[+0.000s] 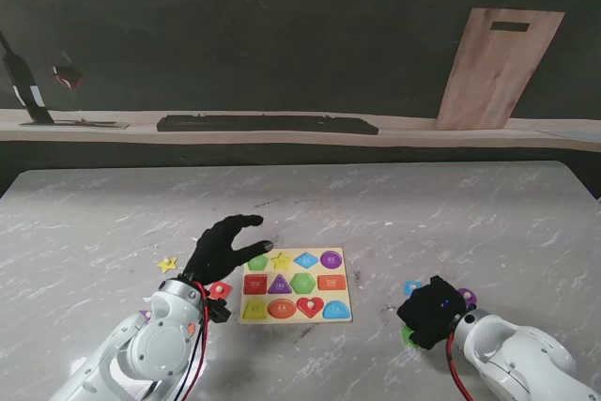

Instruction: Fit puzzle pieces into a puzzle board

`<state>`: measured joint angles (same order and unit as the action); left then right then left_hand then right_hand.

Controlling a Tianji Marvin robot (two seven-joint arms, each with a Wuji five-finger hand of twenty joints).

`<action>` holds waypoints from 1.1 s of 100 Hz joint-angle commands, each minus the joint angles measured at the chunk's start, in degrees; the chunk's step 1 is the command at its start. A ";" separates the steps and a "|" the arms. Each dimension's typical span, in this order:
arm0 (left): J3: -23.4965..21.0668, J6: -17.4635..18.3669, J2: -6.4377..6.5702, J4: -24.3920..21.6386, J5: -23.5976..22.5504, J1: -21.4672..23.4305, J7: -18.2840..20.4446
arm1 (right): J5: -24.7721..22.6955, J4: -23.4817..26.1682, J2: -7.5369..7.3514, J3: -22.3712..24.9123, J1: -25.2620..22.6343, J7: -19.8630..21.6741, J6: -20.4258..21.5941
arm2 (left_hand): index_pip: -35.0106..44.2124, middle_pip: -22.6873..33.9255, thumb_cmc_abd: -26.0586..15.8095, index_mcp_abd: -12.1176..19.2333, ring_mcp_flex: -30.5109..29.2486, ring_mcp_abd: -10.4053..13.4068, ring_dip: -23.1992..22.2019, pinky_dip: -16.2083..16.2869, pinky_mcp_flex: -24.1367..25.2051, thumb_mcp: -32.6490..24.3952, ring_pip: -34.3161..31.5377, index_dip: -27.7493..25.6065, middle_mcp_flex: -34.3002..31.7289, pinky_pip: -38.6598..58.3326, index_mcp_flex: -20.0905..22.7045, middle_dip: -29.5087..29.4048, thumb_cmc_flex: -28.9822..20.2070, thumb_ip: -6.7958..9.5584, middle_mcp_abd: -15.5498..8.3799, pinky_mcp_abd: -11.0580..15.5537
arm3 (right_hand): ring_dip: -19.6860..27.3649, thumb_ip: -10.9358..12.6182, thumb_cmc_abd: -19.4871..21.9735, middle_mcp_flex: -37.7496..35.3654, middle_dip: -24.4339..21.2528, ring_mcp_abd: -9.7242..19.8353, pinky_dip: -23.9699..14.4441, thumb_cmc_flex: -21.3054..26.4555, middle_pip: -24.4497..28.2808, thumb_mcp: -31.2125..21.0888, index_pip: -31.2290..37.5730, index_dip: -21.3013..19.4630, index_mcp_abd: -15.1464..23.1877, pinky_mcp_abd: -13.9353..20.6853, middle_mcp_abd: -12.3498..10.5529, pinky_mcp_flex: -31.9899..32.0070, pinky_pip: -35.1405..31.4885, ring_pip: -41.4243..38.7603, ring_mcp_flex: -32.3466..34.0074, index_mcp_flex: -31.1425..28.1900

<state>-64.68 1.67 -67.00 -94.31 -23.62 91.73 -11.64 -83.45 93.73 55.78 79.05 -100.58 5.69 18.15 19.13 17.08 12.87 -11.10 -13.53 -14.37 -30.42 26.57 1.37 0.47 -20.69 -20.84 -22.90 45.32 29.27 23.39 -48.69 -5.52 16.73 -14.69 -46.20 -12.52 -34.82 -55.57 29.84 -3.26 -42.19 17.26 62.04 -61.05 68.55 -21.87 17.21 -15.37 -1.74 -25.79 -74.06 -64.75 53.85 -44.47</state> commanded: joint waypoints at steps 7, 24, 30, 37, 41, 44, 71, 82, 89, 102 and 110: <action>0.09 -0.19 -0.17 -0.26 0.12 0.15 0.02 | 1.04 -0.84 0.28 -0.13 -0.88 1.26 0.37 | -0.81 -1.16 -1.73 1.54 -1.77 0.44 -0.05 0.82 -0.03 1.27 1.04 0.17 -0.47 -0.61 1.11 -0.17 0.21 1.84 -0.61 -5.69 | -0.31 2.30 -5.35 -3.98 -2.27 -0.55 -0.97 5.82 -0.58 -6.84 0.64 3.19 2.97 -1.17 0.40 -0.42 -1.97 -1.28 2.45 -3.35; 0.08 -0.17 -0.18 -0.27 0.13 0.17 -0.02 | 3.28 -2.02 0.46 -0.05 -0.19 -0.08 0.80 | -0.77 -1.13 -1.68 1.57 -1.78 0.37 -0.04 0.82 -0.03 1.30 1.04 0.15 -0.51 -0.61 1.13 -0.16 0.28 1.83 -0.57 -5.69 | -0.63 5.36 -10.05 -6.67 -4.72 0.58 -1.64 4.64 0.61 -11.34 1.61 3.07 5.36 -0.62 0.08 -3.02 -2.89 -2.26 5.20 -6.48; 0.05 -0.16 -0.19 -0.29 0.12 0.19 -0.10 | 3.91 -2.40 0.54 -0.06 0.21 -1.26 1.00 | -0.74 -1.12 -1.80 1.65 -1.79 0.44 -0.04 0.82 -0.03 1.24 1.04 0.14 -0.52 -0.61 1.14 -0.15 0.22 1.84 -0.77 -5.69 | -0.85 6.63 -11.46 -7.37 -5.04 0.78 -1.79 4.05 1.22 -12.76 1.91 2.82 6.26 -0.46 -0.12 -3.74 -3.19 -2.84 5.94 -7.37; 0.03 -0.17 -0.22 -0.31 0.11 0.22 -0.21 | 4.14 -2.34 0.62 -0.05 0.60 -2.52 1.29 | -0.72 -1.10 -1.70 1.59 -1.81 0.38 -0.05 0.82 -0.03 1.26 1.03 0.13 -0.55 -0.61 1.14 -0.15 0.21 1.83 -0.70 -5.69 | -1.02 7.41 -12.31 -7.69 -5.19 0.95 -1.87 3.67 1.62 -13.57 2.02 2.67 6.82 -0.36 -0.25 -4.03 -3.37 -3.20 6.24 -8.01; 0.01 -0.16 -0.23 -0.33 0.11 0.24 -0.25 | 4.22 -2.22 0.66 -0.11 0.92 -3.27 1.56 | -0.68 -1.12 -1.75 1.54 -1.80 0.41 -0.04 0.82 -0.03 1.27 1.03 0.12 -0.51 -0.61 1.23 -0.16 0.25 1.82 -0.69 -5.69 | -1.09 7.61 -12.53 -7.78 -5.21 0.93 -1.90 3.58 1.74 -13.74 2.00 2.65 6.92 -0.30 -0.30 -4.10 -3.43 -3.33 6.24 -8.08; -0.01 -0.14 -0.22 -0.34 0.12 0.25 -0.26 | 4.30 -2.07 0.70 -0.20 1.18 -3.76 1.74 | -0.73 -1.12 -1.71 1.54 -1.76 0.40 -0.03 0.82 -0.03 1.29 1.05 0.14 -0.50 -0.61 1.11 -0.16 0.26 1.82 -0.65 -5.69 | -1.15 7.73 -12.53 -7.72 -5.24 0.94 -1.93 3.48 1.78 -13.84 2.02 2.59 6.94 -0.33 -0.31 -4.06 -3.48 -3.44 6.23 -8.09; -0.35 0.16 -0.23 -0.57 -0.01 0.58 -0.49 | 7.81 -2.51 1.32 -5.07 7.04 -5.96 0.98 | -0.75 -1.14 -1.85 1.55 -1.73 0.40 -0.02 0.82 -0.03 1.27 1.07 0.15 -0.43 -0.61 1.13 -0.18 0.21 1.82 -0.68 -5.69 | -1.42 7.79 -12.41 -7.83 -5.20 0.76 -2.13 3.55 2.20 -13.46 1.93 2.55 6.54 -0.49 -0.09 -4.14 -3.82 -3.98 6.37 -8.11; -0.56 0.42 -0.23 -0.73 -0.18 0.80 -0.72 | 9.53 -4.25 1.55 -9.55 11.42 -6.76 -0.16 | -0.75 -1.15 -1.84 1.46 -1.74 0.36 -0.02 0.82 -0.03 1.25 1.07 0.16 -0.47 -0.61 1.18 -0.20 0.13 1.83 -0.53 -5.69 | -1.46 7.66 -11.90 -7.60 -5.18 0.75 -2.18 3.59 2.20 -12.93 1.76 2.59 6.23 -0.62 -0.01 -4.06 -3.91 -4.05 6.33 -7.77; -0.64 0.59 -0.25 -0.80 -0.15 0.90 -0.83 | 10.89 -5.87 1.71 -12.98 14.76 -7.17 -0.81 | -0.77 -1.14 -1.80 1.41 -1.78 0.32 -0.02 0.82 -0.03 1.30 1.06 0.17 -0.55 -0.61 1.20 -0.19 0.18 1.82 -0.59 -5.69 | -1.47 7.57 -11.49 -7.40 -5.13 0.81 -2.18 3.62 2.22 -12.51 1.68 2.61 6.05 -0.53 -0.05 -3.99 -3.89 -4.05 6.26 -7.61; -0.85 0.91 -0.23 -0.91 -0.03 1.08 -0.77 | 13.84 -10.01 2.08 -20.48 21.78 -7.74 -2.41 | -0.86 -1.15 -1.85 1.48 -1.85 0.36 -0.01 0.82 -0.03 1.29 1.06 0.21 -0.60 -0.61 1.17 -0.20 0.20 1.82 -0.56 -5.69 | -1.52 7.45 -10.75 -7.06 -5.04 1.12 -2.17 3.59 2.29 -11.85 1.49 2.59 6.15 -0.24 -0.09 -4.15 -3.97 -4.19 6.27 -7.10; -1.00 0.97 -0.23 -0.94 0.10 1.15 -0.75 | 16.45 -13.03 2.53 -25.53 26.21 -8.22 -3.89 | -0.87 -1.19 -1.82 1.47 -1.85 0.38 -0.01 0.82 -0.03 1.29 1.07 0.21 -0.58 -0.61 1.20 -0.22 0.18 1.83 -0.57 -5.69 | -1.57 7.43 -10.32 -6.70 -4.97 1.25 -2.14 3.65 2.33 -11.44 1.51 2.46 6.14 -0.14 -0.12 -4.01 -3.94 -4.25 6.05 -6.78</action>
<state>-65.53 2.50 -67.08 -94.78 -23.76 92.61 -12.43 -67.15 81.22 56.61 54.57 -76.29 -2.32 14.72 19.13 17.08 12.82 -11.10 -13.53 -14.38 -30.42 26.57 1.36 0.47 -20.69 -20.84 -22.90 45.31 29.27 23.39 -48.72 -5.52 16.74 -14.69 -47.07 -9.50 -46.99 -61.59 24.49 -3.33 -42.97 17.77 62.43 -68.48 69.08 -19.23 16.56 -15.37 -1.85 -29.46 -75.85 -66.88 58.18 -48.68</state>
